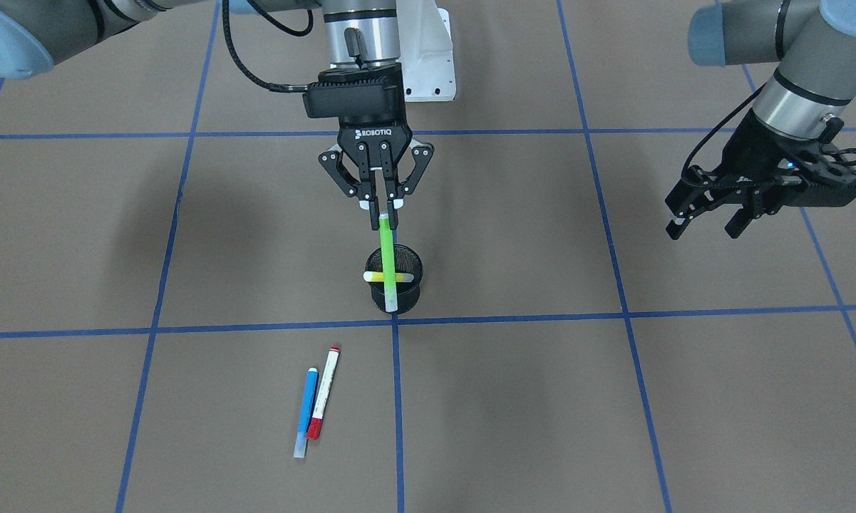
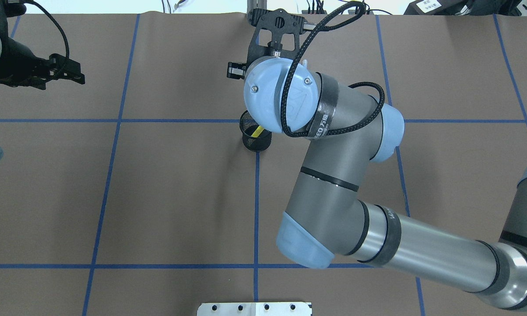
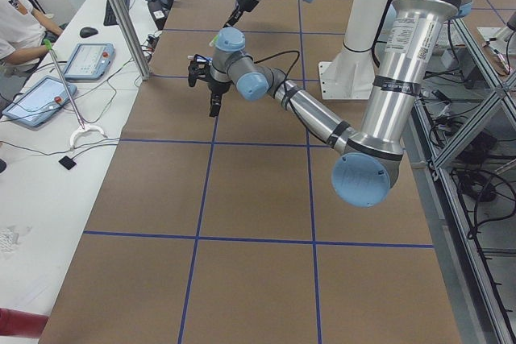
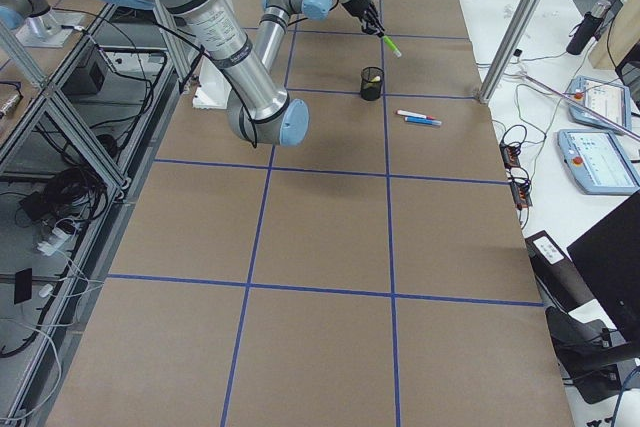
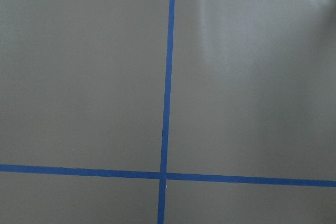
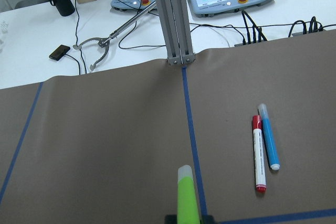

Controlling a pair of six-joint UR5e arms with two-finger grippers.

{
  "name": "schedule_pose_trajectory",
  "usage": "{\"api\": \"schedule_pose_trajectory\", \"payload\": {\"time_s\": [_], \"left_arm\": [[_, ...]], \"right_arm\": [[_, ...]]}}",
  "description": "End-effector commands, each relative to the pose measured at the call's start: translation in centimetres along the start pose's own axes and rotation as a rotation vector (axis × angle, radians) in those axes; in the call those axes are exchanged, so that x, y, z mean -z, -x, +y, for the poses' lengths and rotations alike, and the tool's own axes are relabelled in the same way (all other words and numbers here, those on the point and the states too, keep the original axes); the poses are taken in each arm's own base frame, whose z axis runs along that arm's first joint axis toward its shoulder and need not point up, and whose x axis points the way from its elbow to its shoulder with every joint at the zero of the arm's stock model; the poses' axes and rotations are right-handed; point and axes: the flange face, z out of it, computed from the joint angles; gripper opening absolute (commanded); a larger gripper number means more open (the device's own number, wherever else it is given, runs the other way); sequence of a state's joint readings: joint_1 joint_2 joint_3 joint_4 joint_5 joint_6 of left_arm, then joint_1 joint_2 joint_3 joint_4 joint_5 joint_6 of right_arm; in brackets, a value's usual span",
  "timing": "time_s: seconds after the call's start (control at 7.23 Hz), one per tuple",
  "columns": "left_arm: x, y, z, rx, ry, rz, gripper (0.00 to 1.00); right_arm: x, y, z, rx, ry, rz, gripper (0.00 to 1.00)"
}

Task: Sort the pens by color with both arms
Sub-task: 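Grasp the green highlighter and lift it out with the right gripper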

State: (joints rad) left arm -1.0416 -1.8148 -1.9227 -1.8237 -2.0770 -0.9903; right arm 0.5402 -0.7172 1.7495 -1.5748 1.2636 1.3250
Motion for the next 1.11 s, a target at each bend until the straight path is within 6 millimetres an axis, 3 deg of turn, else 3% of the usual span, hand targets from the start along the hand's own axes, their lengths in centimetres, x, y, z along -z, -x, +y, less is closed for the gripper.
{"api": "schedule_pose_trajectory", "payload": {"time_s": [0.0, 0.14, 0.28, 0.41, 0.55, 0.97], "left_arm": [[0.0, 0.1, 0.1, 0.013, -0.001, 0.002, 0.99], [0.6, -0.2, 0.2, 0.025, -0.007, 0.011, 0.99], [1.2, 0.1, 0.7, 0.039, -0.011, 0.015, 0.99], [1.9, 0.3, 1.5, 0.037, -0.012, 0.020, 0.99], [1.7, 0.4, 1.5, 0.039, -0.009, 0.017, 0.99], [1.5, 0.2, 1.5, 0.035, -0.009, 0.018, 0.99]], "right_arm": [[-9.1, 1.7, -3.3, 0.019, -0.108, 0.032, 0.00], [-13.4, 4.8, -4.3, 0.018, -0.120, 0.056, 0.00], [-16.7, 4.9, -3.8, 0.014, -0.130, 0.035, 0.00], [-19.8, 3.7, -2.5, 0.026, -0.137, 0.067, 0.00], [-21.5, 2.8, -1.1, 0.040, -0.131, 0.091, 0.00], [-23.6, 0.5, 2.0, 0.058, -0.133, 0.101, 0.00]]}}
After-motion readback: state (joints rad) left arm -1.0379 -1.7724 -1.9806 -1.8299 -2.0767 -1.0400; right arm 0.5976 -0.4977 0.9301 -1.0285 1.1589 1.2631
